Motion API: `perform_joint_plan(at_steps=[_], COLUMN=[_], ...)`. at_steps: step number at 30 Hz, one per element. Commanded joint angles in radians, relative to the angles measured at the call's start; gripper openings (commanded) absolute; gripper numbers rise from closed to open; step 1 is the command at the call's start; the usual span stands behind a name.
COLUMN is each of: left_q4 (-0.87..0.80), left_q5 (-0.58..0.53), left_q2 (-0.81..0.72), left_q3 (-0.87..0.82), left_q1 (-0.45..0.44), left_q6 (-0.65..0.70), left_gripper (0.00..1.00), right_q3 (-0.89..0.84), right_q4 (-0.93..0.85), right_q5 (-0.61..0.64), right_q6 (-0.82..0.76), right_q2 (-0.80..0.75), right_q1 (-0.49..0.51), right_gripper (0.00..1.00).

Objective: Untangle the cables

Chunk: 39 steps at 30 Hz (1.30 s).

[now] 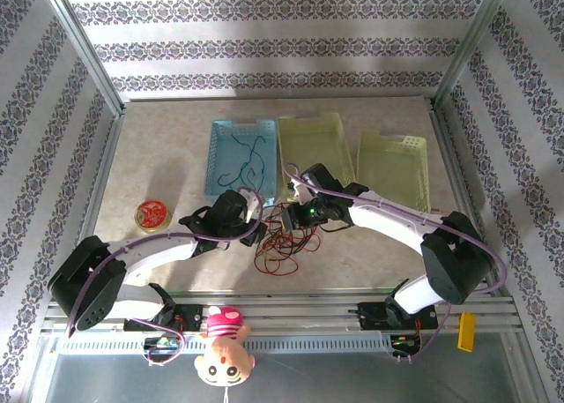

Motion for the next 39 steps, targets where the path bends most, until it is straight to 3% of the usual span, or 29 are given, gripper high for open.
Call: perform_joint_plan(at_steps=[1, 4, 7, 10, 17, 23, 25, 30, 39], left_q4=[-0.008, 0.002, 0.014, 0.022, 0.034, 0.037, 0.035, 0.041, 0.044], left_q5=[-0.003, -0.004, 0.0, 0.0, -0.012, -0.01, -0.012, -0.019, -0.006], left_q2=[0.016, 0.034, 0.06, 0.087, 0.133, 0.148, 0.151, 0.15, 0.191], left_q3=[0.027, 0.034, 0.044, 0.057, 0.08, 0.092, 0.094, 0.086, 0.074], left_q1=[-0.011, -0.011, -0.011, -0.011, -0.011, -0.011, -0.011, -0.011, -0.011], left_q6=[0.021, 0.021, 0.021, 0.019, 0.018, 0.016, 0.017, 0.005, 0.006], left_gripper=[0.4, 0.4, 0.4, 0.4, 0.4, 0.4, 0.4, 0.4, 0.4], right_q3=[-0.008, -0.013, -0.023, -0.035, -0.061, -0.041, -0.027, 0.001, 0.1], right_q4=[0.004, 0.008, 0.009, 0.012, 0.005, 0.022, 0.032, 0.042, -0.051], right_q5=[-0.006, -0.015, -0.018, -0.016, -0.021, -0.016, -0.013, 0.005, 0.101], right_q6=[-0.008, -0.011, -0.008, -0.007, -0.01, -0.009, -0.01, -0.014, -0.053], right_q2=[-0.007, -0.03, -0.056, -0.079, -0.109, -0.042, -0.012, 0.012, -0.181], right_q1=[-0.001, -0.003, -0.003, -0.004, -0.012, -0.004, -0.003, 0.001, 0.001], right_gripper=[0.21, 0.16, 0.3, 0.38, 0.36, 0.38, 0.35, 0.02, 0.0])
